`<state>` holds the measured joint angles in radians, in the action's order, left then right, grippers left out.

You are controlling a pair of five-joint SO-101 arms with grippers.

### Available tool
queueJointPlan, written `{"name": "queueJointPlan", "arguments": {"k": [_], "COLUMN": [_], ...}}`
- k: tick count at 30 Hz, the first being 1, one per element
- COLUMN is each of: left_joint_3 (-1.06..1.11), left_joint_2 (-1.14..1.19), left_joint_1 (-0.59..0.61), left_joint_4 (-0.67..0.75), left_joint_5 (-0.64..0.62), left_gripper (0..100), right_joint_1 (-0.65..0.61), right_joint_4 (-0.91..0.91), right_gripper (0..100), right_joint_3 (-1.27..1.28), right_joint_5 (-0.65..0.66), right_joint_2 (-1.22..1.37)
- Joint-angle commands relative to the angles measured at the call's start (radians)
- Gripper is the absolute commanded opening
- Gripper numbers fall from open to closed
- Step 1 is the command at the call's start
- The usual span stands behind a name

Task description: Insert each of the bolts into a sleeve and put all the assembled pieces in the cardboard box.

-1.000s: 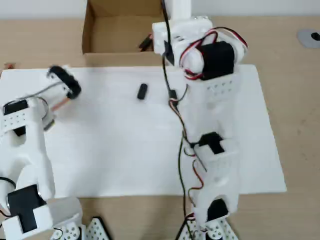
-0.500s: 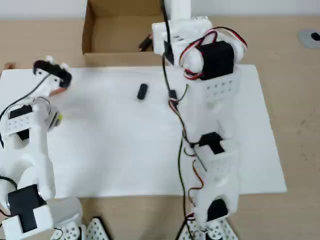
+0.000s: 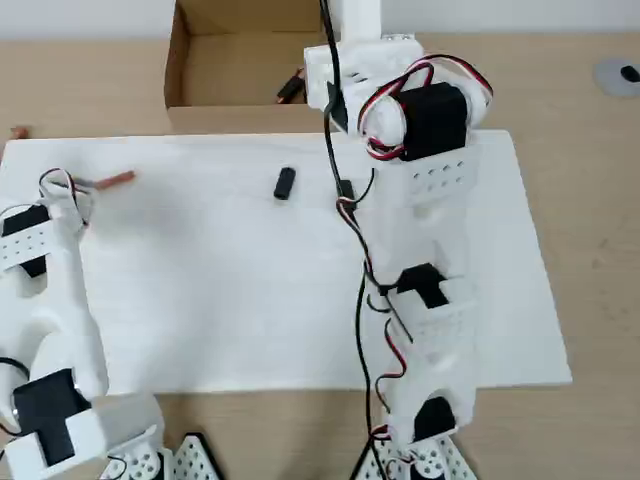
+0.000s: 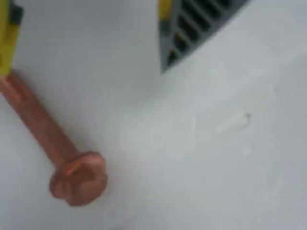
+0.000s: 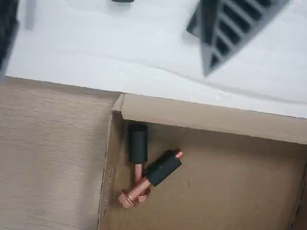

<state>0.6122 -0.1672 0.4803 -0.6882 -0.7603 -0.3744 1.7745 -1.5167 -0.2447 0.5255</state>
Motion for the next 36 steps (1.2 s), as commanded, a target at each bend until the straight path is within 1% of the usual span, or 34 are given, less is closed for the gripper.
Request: {"name": "queueJointPlan", "arguments": {"k": [1,3,4,7,9,11,17,19,22,27,30,32,36], "left_joint_3": [-0.057,-0.066,-0.071,-0.075,-0.075,-0.075,-0.078,-0.110,-0.203,-0.454,-0.606,-0.692,-0.816], "left_joint_2": [-0.048,-0.048,-0.048,-0.044,-0.042,-0.041,-0.002,0.048,0.163,0.361,0.446,0.490,0.582], "left_joint_1": [-0.015,-0.018,-0.018,-0.006,0.005,0.005,0.003,0.002,0.002,0.002,0.000,-0.018,-0.069], "left_joint_4": [-0.008,-0.005,0.005,0.075,0.124,0.147,0.144,0.143,0.081,-0.112,-0.222,-0.284,-0.364], "left_joint_5": [-0.098,-0.103,-0.126,-0.247,-0.293,-0.299,-0.322,-0.318,-0.318,-0.325,-0.358,-0.364,-0.364], "left_gripper": [22,22,22,22,22,22,22,22,22,22,22,22,22], "right_joint_1": [0.018,0.018,0.018,0.018,0.018,0.018,0.018,0.018,0.018,0.018,0.018,0.018,0.018], "right_joint_4": [0.014,0.014,0.014,0.014,0.014,0.014,0.011,0.008,0.006,0.006,0.006,0.006,0.006], "right_gripper": [30.3,30.3,30.3,30.3,30.3,30.3,30.3,30.3,30.3,30.3,30.3,30.3,30.3], "right_joint_3": [0.004,0.004,0.004,0.005,0.010,0.031,0.097,0.111,0.130,0.130,0.130,0.130,0.130], "right_joint_5": [-0.009,-0.009,-0.009,-0.009,-0.009,-0.009,-0.011,-0.043,-0.069,-0.069,-0.071,-0.071,-0.071], "right_joint_2": [-0.059,-0.059,-0.059,-0.059,-0.058,-0.058,-0.058,-0.058,-0.058,-0.058,-0.058,-0.058,-0.058]}}
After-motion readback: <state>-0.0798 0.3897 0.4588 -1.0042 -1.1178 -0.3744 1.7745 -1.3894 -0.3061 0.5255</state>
